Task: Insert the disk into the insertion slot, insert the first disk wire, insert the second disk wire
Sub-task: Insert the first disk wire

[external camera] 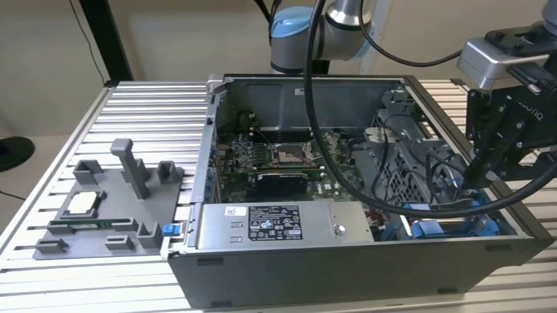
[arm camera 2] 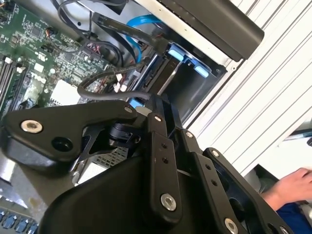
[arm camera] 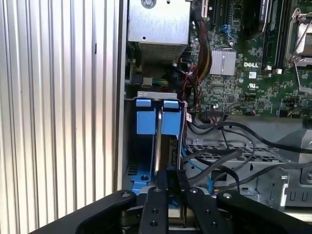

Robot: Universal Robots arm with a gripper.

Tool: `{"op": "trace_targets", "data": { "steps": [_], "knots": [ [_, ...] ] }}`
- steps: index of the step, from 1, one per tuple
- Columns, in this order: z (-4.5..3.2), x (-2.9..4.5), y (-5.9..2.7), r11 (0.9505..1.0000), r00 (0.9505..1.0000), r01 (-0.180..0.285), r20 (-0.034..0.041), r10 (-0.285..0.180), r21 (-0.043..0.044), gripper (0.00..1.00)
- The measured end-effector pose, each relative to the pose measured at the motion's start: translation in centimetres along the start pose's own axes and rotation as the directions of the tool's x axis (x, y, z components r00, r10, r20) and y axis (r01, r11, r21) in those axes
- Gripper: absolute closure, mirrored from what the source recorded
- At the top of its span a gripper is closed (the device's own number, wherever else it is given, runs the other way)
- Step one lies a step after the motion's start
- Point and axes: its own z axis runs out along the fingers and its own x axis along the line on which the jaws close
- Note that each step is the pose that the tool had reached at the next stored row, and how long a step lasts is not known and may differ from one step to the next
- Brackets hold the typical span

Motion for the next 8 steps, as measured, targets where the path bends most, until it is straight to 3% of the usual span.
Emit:
{"op": "trace_targets", "data": {
  "steps": [8],
  "knots": [
    [0.0,0.07,0.0,1.0,1.0,0.0,0.0,0.0,0.0,1.0]
  ]
}}
